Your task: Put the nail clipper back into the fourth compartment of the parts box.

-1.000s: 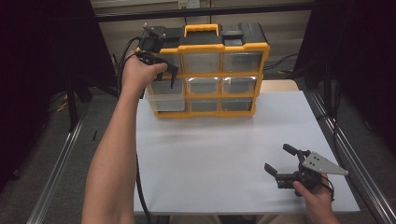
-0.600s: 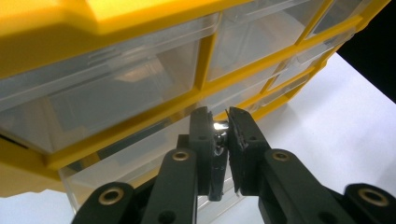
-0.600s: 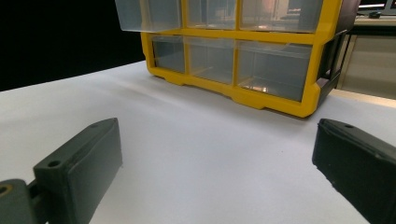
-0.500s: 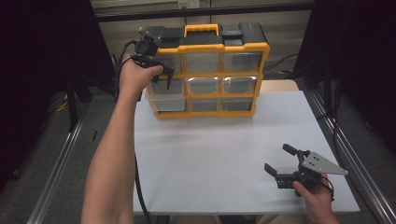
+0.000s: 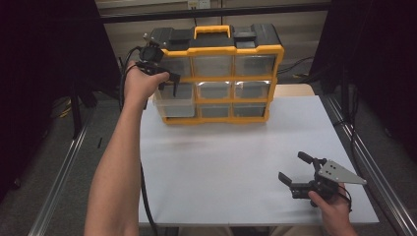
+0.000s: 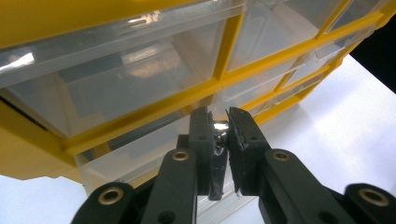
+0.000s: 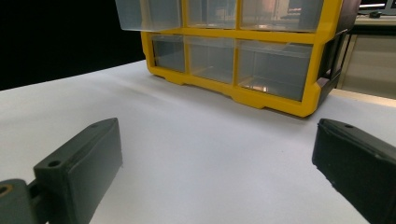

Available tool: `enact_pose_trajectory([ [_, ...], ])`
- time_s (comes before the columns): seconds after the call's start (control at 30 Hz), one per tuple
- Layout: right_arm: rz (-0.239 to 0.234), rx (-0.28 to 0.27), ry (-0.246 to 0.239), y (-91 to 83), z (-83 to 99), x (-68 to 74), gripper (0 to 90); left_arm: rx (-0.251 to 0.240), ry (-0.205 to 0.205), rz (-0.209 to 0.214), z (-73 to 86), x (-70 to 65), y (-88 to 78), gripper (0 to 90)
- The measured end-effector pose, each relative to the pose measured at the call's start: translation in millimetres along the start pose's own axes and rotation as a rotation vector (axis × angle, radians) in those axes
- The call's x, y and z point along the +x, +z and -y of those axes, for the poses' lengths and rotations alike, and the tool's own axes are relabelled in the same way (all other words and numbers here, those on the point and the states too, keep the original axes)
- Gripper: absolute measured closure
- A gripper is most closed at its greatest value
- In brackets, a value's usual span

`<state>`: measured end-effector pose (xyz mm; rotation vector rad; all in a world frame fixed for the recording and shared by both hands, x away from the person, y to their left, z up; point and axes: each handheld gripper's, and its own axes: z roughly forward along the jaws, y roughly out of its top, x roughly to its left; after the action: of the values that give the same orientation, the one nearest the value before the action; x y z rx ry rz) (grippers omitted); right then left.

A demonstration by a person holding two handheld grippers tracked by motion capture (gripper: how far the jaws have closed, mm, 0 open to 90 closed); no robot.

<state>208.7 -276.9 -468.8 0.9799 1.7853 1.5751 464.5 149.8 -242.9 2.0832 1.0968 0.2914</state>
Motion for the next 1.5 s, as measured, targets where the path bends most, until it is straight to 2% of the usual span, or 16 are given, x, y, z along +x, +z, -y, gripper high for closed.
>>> enact_pose_trajectory([
  [0.13,-0.001,0.000,0.000,0.2,0.0,0.2,1.1,0.001,0.008,-0.005,0.9,1.6,-2.1,80.5],
  [0.23,-0.001,0.000,-0.001,0.0,0.0,0.1,1.1,-0.005,-0.003,-0.010,2.2,1.8,-1.9,80.5],
  [0.27,-0.001,0.000,-0.001,0.0,0.0,0.1,1.1,-0.027,-0.026,-0.013,2.9,0.8,-0.3,80.5],
  [0.3,0.000,-0.002,0.000,-0.1,-0.1,0.2,1.2,-0.004,-0.003,-0.012,3.3,2.7,-1.6,80.5],
  [0.4,0.001,0.000,0.001,-0.1,0.0,0.4,1.2,-0.003,-0.005,-0.011,4.4,3.8,-0.5,80.5],
  [0.43,0.000,0.000,0.002,-0.2,-0.1,0.4,1.2,-0.023,-0.028,-0.018,5.3,2.5,2.0,80.5],
  [0.47,0.000,0.000,0.002,-0.2,-0.1,0.4,1.2,-0.002,0.000,-0.013,5.2,4.3,1.4,80.5],
  [0.67,0.000,-0.002,0.002,-0.5,-0.2,0.2,1.2,-0.006,0.003,-0.016,6.6,3.7,5.0,80.5],
  [0.73,-0.001,-0.001,0.004,-0.6,-0.2,0.2,1.2,-0.030,-0.026,-0.023,7.5,1.5,7.7,80.5],
  [0.77,-0.001,-0.001,0.004,-0.6,-0.2,0.2,1.2,-0.003,0.001,-0.014,7.7,3.5,6.6,80.4],
  [1.1,-0.002,-0.003,0.004,-0.6,-0.3,0.4,1.2,-0.031,-0.001,-0.015,15.0,5.0,14.0,79.9],
  [1.2,-0.001,-0.002,0.004,-0.5,-0.3,0.3,1.2,-0.047,0.002,-0.003,17.7,6.1,14.8,73.7],
  [1.23,0.001,-0.003,0.005,-0.2,-0.3,0.3,1.2,-0.068,-0.012,0.006,19.2,6.8,13.5,70.8],
  [1.33,-0.002,-0.001,-0.001,0.0,0.0,0.1,1.2,-0.105,-0.007,0.031,22.9,8.7,9.4,60.7],
  [1.43,-0.002,-0.001,-0.001,-0.2,0.0,0.0,1.2,-0.136,-0.020,0.035,27.9,8.7,6.2,51.9],
  [1.5,-0.001,-0.002,0.002,-0.6,-0.1,-0.2,1.2,-0.165,-0.020,0.066,33.4,8.8,2.2,49.0],
])
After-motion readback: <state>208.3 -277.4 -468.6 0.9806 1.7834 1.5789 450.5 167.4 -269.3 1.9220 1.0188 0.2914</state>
